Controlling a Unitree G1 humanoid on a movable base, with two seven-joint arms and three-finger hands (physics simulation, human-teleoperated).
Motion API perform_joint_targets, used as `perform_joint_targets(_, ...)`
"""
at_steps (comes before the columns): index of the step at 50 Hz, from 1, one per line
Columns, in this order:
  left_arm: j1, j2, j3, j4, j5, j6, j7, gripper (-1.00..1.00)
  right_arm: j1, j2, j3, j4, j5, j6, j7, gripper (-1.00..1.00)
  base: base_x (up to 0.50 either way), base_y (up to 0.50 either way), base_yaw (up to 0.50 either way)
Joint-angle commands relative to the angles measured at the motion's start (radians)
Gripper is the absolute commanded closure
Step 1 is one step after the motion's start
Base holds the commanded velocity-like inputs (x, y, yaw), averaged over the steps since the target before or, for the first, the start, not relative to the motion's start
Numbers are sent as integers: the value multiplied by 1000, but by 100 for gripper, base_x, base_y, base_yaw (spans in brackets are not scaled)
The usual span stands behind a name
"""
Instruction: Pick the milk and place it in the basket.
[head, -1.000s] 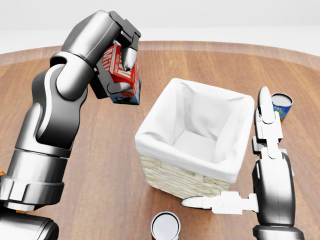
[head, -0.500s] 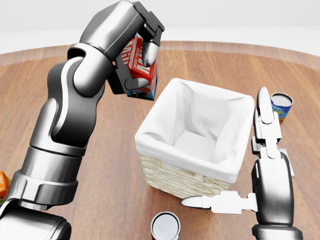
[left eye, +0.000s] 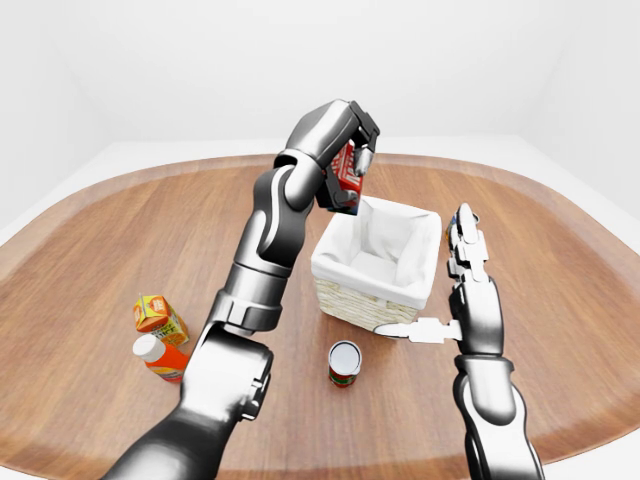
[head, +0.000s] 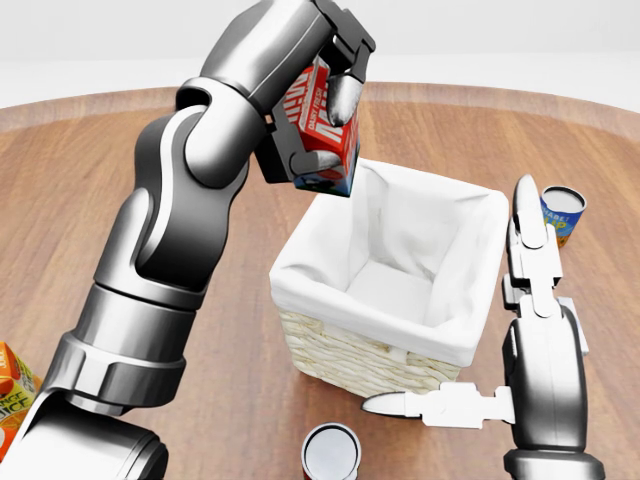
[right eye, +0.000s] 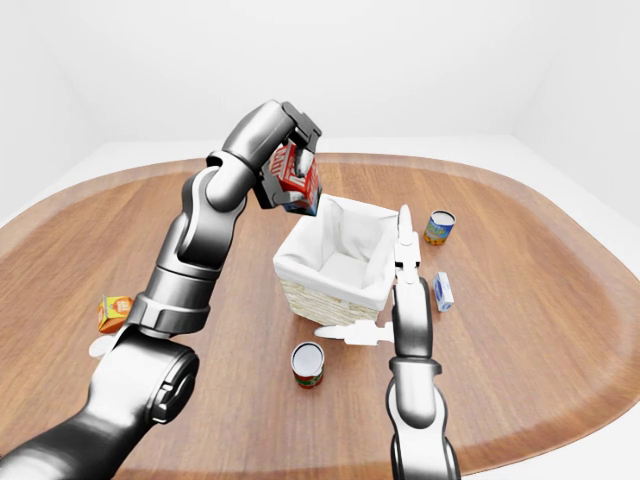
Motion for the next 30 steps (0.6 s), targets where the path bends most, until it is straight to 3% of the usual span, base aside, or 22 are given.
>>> perform_joint_targets(1,-46,-28,2,44,-35,0,64,100,-1,-1,-5,0,4,0,2,-100,6,0,0)
perform_joint_targets(12,-149,-33,12,301,-119,0,183,100,0,0,-8,0,6,0,5,-100,5,0,0)
perform_joint_targets(18,-191,-48,11,370,-151,0,209,100,1,0,-7,0,8,0,7,-100,5,0,0)
perform_joint_targets(30,-187,-75,6,430,-187,0,244,100,6,0,-11,3,14,0,8,-100,5,0,0)
